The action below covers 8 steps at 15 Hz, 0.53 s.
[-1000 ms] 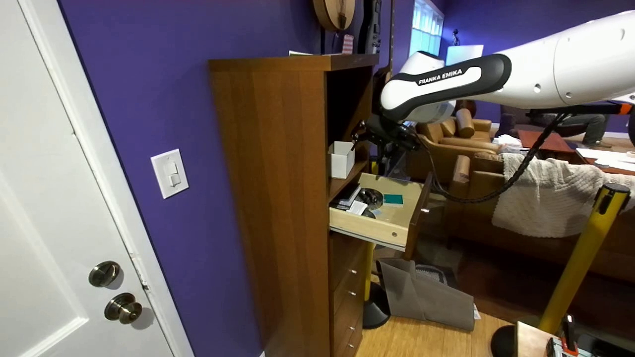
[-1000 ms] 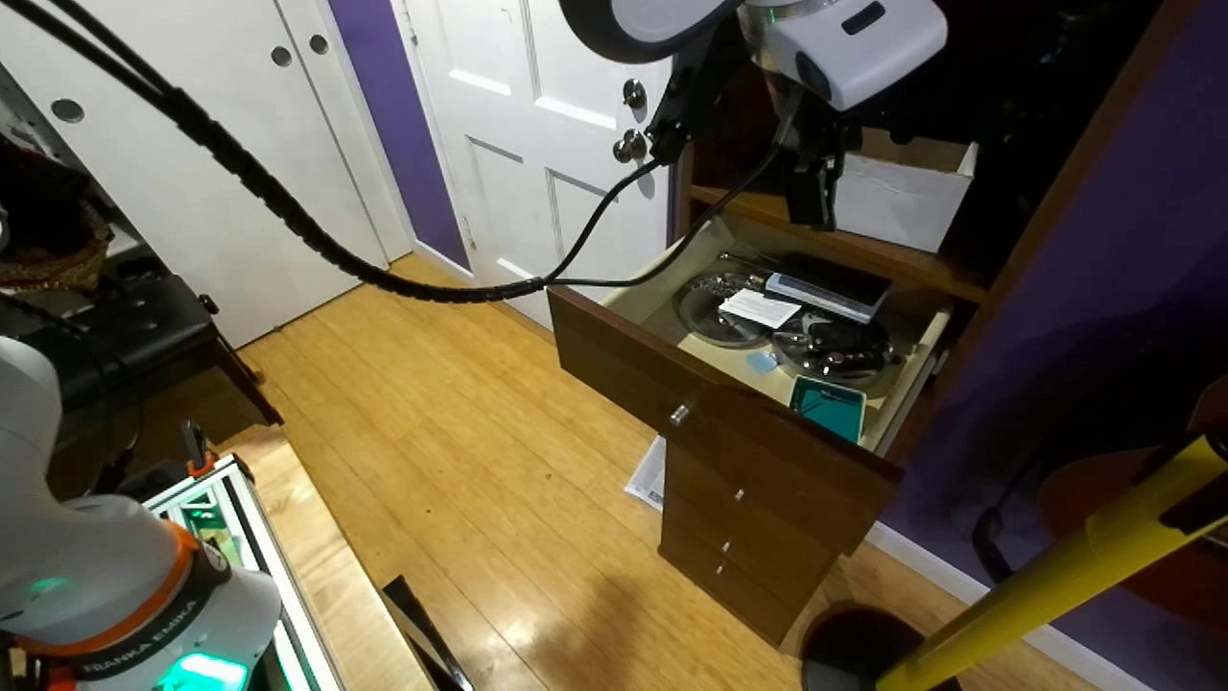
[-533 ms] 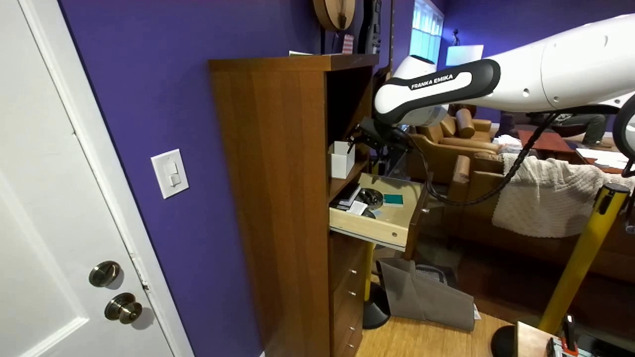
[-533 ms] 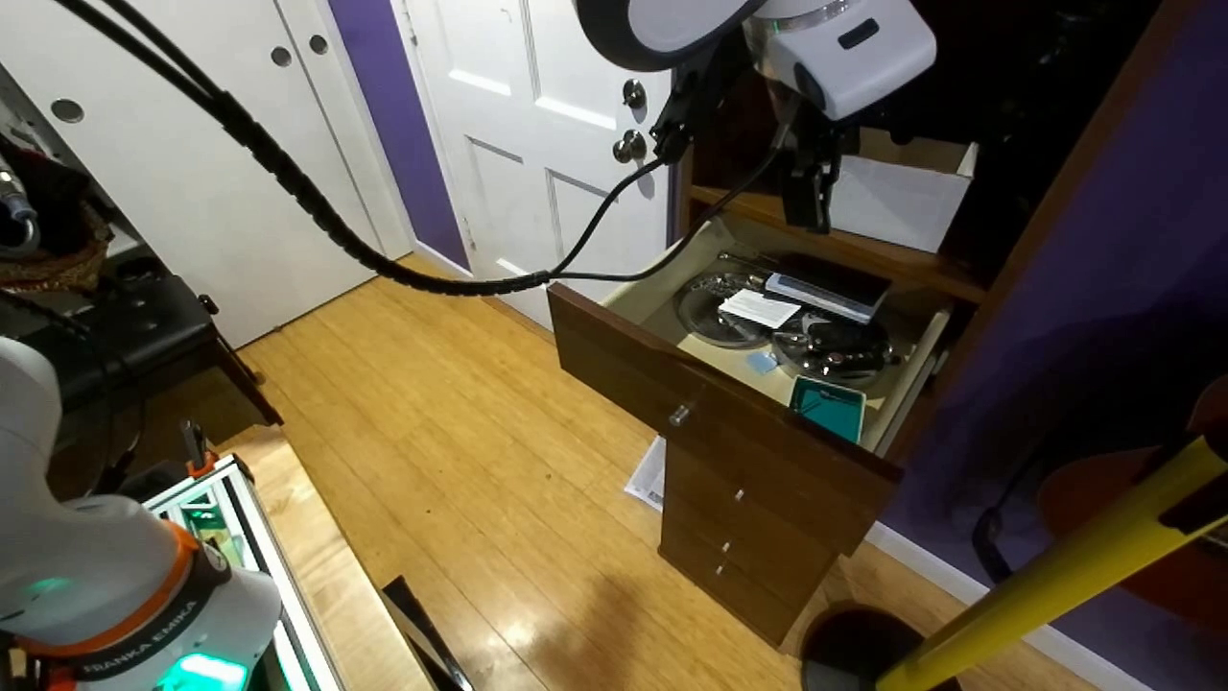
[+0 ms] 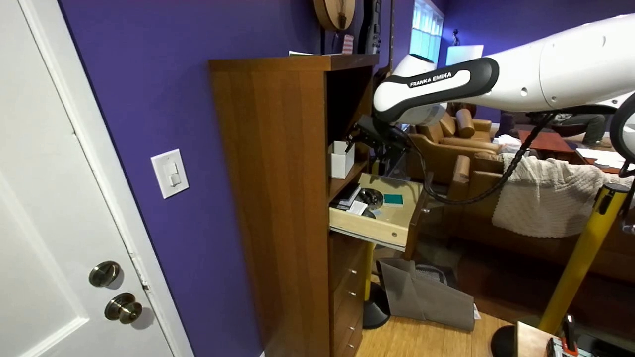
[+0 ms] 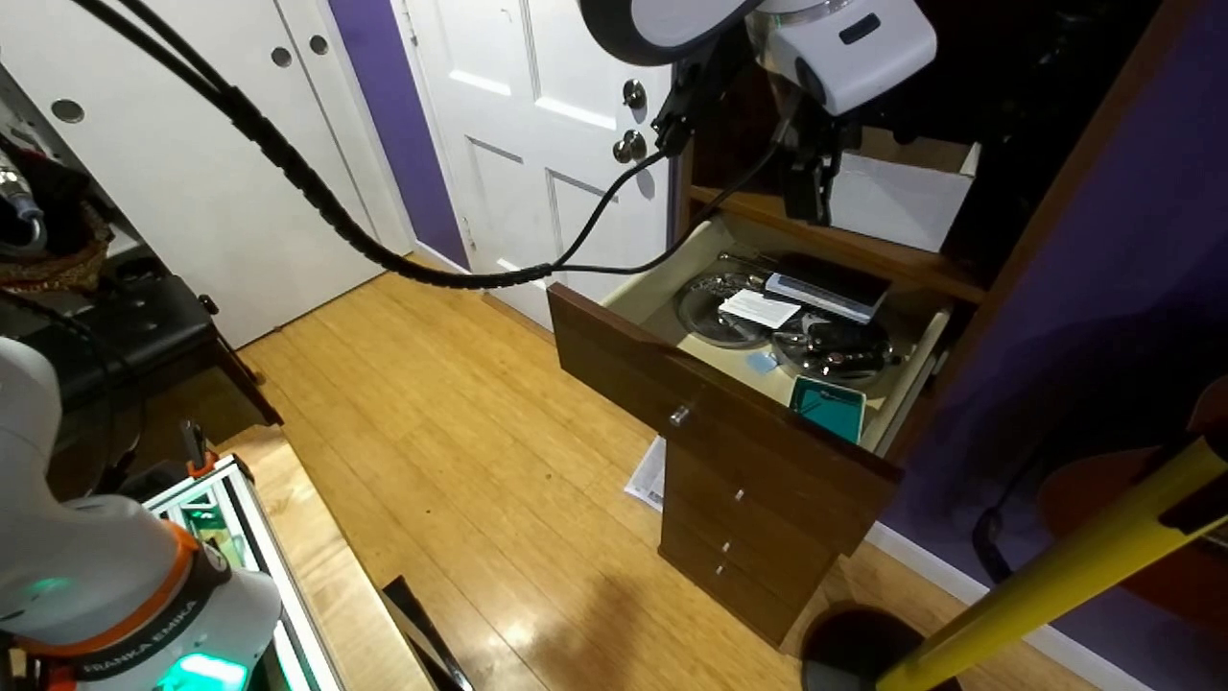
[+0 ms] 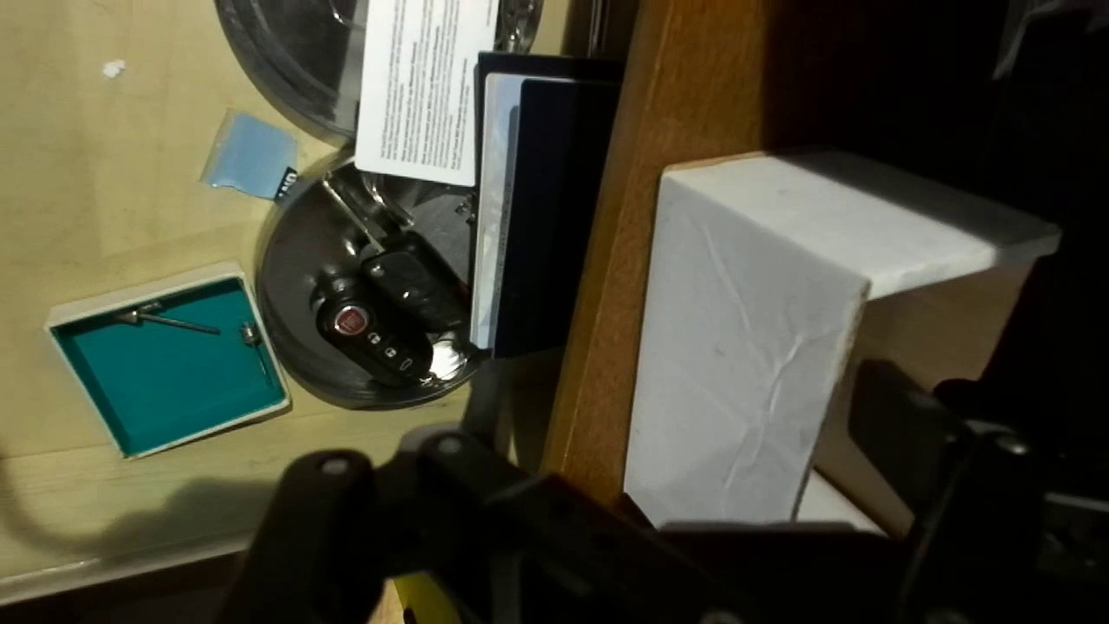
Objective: Put the small white drawer in the top drawer and then close the drawer
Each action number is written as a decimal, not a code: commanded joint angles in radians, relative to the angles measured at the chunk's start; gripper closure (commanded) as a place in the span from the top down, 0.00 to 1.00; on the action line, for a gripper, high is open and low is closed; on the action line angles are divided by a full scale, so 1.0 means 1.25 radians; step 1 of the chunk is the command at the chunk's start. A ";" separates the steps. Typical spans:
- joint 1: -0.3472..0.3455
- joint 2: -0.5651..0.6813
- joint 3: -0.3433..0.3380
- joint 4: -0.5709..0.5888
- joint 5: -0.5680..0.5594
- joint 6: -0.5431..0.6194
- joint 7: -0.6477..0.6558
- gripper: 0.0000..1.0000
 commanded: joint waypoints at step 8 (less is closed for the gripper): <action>0.000 0.033 0.001 0.016 -0.006 -0.018 0.015 1.00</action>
